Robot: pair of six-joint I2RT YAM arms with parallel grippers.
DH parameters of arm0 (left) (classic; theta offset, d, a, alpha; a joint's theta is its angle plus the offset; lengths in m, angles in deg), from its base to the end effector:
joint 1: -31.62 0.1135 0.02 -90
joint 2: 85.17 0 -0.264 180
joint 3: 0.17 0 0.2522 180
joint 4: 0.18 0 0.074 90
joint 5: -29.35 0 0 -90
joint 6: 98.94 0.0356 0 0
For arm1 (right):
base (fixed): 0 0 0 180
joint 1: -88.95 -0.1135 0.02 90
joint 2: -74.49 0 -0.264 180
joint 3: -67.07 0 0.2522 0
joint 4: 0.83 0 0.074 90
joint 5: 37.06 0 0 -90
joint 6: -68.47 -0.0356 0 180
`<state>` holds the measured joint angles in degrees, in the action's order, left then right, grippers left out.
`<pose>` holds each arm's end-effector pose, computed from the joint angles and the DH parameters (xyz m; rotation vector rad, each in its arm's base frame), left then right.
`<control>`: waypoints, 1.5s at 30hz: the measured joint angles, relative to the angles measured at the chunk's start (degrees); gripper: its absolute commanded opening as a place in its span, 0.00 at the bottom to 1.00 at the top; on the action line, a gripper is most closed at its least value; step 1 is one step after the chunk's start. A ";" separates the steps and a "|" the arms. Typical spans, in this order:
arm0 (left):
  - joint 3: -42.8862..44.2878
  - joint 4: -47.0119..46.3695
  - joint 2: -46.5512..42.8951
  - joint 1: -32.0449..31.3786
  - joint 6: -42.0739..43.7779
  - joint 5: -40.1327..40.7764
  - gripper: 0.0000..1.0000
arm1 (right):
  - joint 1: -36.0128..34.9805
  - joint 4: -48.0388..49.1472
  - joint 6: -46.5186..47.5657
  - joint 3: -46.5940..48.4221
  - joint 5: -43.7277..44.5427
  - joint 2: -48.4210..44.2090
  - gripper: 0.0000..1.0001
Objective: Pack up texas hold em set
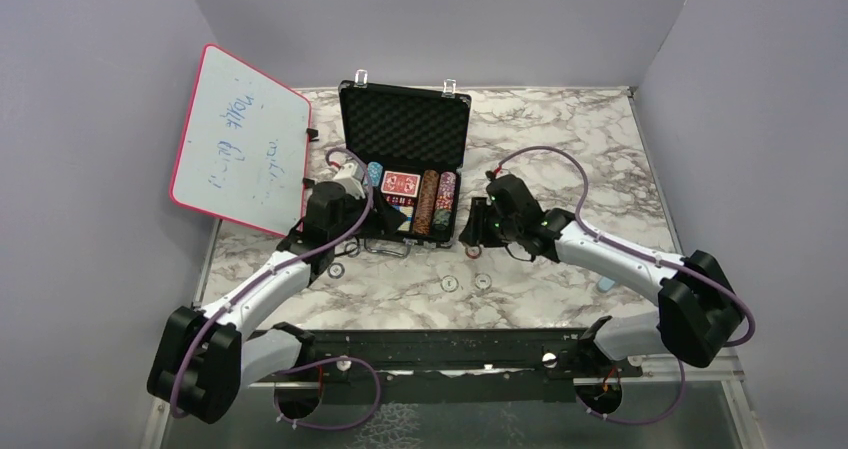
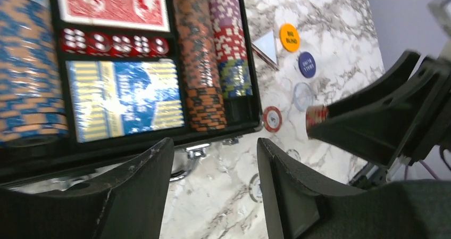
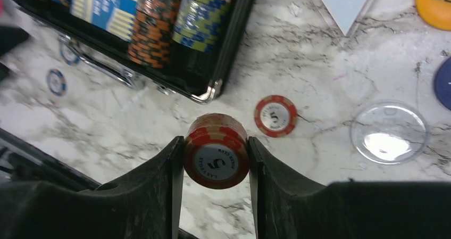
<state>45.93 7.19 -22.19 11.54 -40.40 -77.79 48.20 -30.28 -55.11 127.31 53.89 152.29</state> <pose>0.2217 -0.0922 0.2311 -0.0046 2.0829 -0.8639 0.2120 0.1819 0.2153 -0.1466 2.4696 0.5722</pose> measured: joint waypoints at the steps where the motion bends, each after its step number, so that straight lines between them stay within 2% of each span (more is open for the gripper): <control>1: -1.84 -1.14 0.42 -2.95 -1.05 0.02 0.61 | 0.00 0.26 -1.75 0.63 0.00 -0.09 0.39; 4: -3.37 -4.31 2.89 -8.26 -4.24 1.03 0.62 | 0.00 1.07 -6.54 3.15 0.04 -0.07 0.39; 11: -3.56 -11.74 5.53 -18.67 -7.30 6.43 0.74 | 0.00 4.07 -16.20 7.85 0.20 0.20 0.41; 16: -6.88 -19.63 3.17 -20.63 -9.09 10.23 0.84 | 0.00 5.29 -20.50 7.93 -1.33 0.66 0.41; 21: -8.15 -23.34 1.53 -21.57 -9.73 13.07 0.84 | 0.00 6.08 -24.06 7.93 -3.61 1.73 0.40; 25: -8.15 -25.22 1.64 -22.49 -9.99 15.10 0.80 | 0.00 6.80 -28.20 7.67 -4.63 1.97 0.40; 32: -7.80 -29.49 4.61 -23.93 -10.75 18.29 0.62 | 0.00 8.79 -33.90 7.54 -5.97 1.97 0.40; 40: -6.56 -33.27 6.78 -25.57 -10.82 23.04 0.59 | 0.07 10.05 -36.57 7.54 -7.50 2.05 0.40; 45: -6.56 -35.06 8.15 -26.99 -11.58 25.59 0.35 | 0.31 10.40 -36.98 7.50 -8.52 2.19 0.40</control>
<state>39.37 -27.87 -14.03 -15.45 -51.98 -52.20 48.51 -19.87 -92.09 134.80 45.37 154.48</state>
